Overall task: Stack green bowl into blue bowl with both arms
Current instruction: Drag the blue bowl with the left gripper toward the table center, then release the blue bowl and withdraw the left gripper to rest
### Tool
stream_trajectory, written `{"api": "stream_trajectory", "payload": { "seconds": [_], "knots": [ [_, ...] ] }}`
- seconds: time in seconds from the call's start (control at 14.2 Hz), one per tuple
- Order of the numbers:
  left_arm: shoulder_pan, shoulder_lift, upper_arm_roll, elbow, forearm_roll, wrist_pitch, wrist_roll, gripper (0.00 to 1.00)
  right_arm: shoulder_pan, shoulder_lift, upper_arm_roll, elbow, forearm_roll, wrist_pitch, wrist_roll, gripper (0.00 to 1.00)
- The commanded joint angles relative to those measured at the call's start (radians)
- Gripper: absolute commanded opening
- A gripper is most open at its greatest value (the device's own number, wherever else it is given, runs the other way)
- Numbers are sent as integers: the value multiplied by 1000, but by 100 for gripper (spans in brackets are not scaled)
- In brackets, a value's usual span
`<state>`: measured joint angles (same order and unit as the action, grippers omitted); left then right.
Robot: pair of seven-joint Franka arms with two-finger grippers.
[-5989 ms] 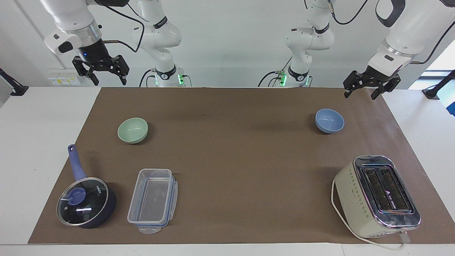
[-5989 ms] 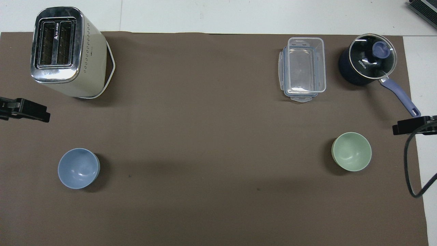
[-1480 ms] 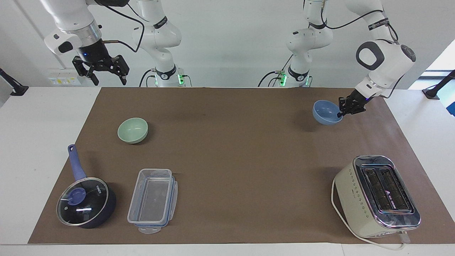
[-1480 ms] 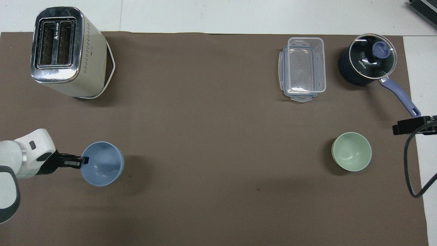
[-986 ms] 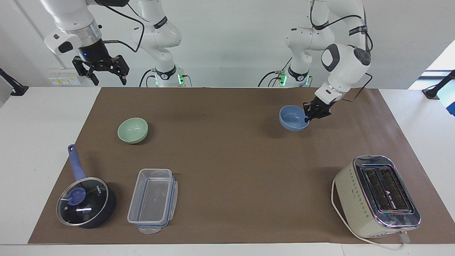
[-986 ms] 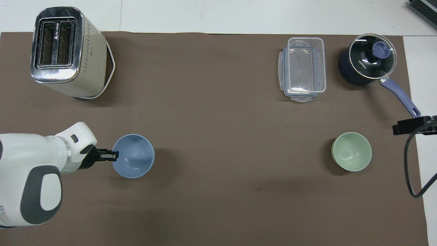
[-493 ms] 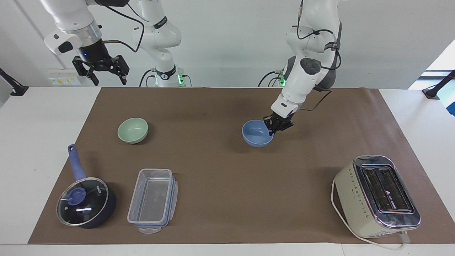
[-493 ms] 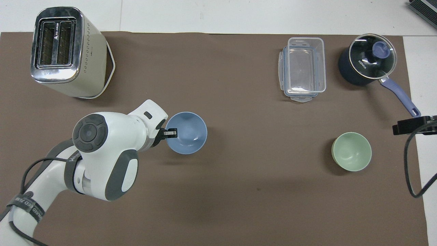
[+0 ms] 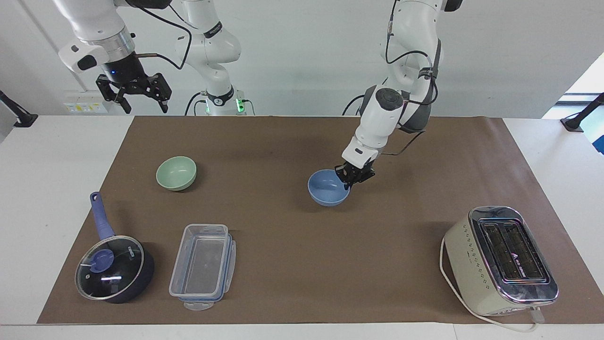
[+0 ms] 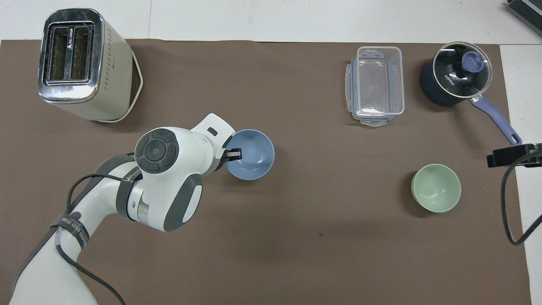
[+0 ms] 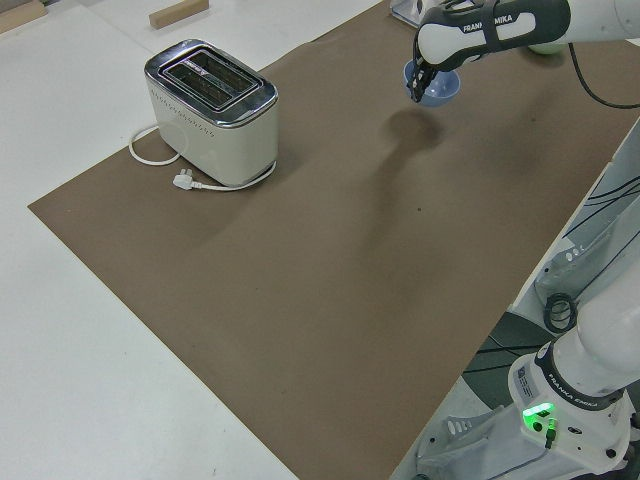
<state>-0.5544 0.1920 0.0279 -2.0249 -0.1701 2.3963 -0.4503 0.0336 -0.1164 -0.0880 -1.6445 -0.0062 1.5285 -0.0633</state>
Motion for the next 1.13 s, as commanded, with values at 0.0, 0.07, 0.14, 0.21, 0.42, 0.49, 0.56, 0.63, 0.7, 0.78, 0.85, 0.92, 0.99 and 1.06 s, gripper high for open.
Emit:
{"api": "stream_trajectory", "payload": {
  "seconds": [0.0, 0.07, 0.14, 0.21, 0.42, 0.49, 0.56, 0.63, 0.7, 0.78, 0.85, 0.92, 0.99, 1.06],
  "knots": [
    [-19, 53, 13, 40, 26, 1, -40, 0, -6, 8, 1, 12, 15, -2, -15, 100],
    [-24, 64, 13, 51, 24, 4, -44, 0, -6, 8, 1, 12, 15, -4, -15, 100],
    [-22, 64, 13, 54, 24, 6, -47, 0, -6, 8, 1, 12, 17, -2, -15, 100],
    [-24, 66, 12, 48, 23, 6, -47, 0, -6, 8, 1, 12, 17, -2, -15, 100],
    [-39, 79, 12, 38, 18, 12, -73, 0, -6, 8, 1, 12, 17, -2, -15, 100],
    [-50, 78, 10, 29, 18, 9, -74, 0, -6, 8, 1, 12, 15, -2, -15, 100],
    [-53, 75, 10, 19, 17, 9, -76, 0, -6, 8, 1, 12, 15, -2, -15, 100],
    [-62, 69, 10, 9, 17, 7, -77, 0, -6, 8, 1, 12, 17, -2, -15, 100],
    [-65, 69, 10, 3, 17, 6, -77, 0, -6, 8, 1, 12, 17, -2, -15, 100],
    [-67, 70, 10, 2, 15, 4, -79, 0, -6, 8, 1, 12, 15, -1, -13, 100],
    [-70, 69, 10, -6, 15, 1, -80, 0, -14, 8, 1, 12, 14, 2, -12, 100],
    [-70, 67, 10, -6, 15, -3, -80, 10, -18, 8, 1, 12, 14, 2, -12, 100],
    [-68, 69, 10, -5, 15, -2, -77, 24, -18, 8, -1, 12, 9, 5, -10, 100],
    [-68, 70, 10, 0, 15, -2, -76, 40, -18, 8, -1, 12, 2, 7, -10, 100]
  ]
}}
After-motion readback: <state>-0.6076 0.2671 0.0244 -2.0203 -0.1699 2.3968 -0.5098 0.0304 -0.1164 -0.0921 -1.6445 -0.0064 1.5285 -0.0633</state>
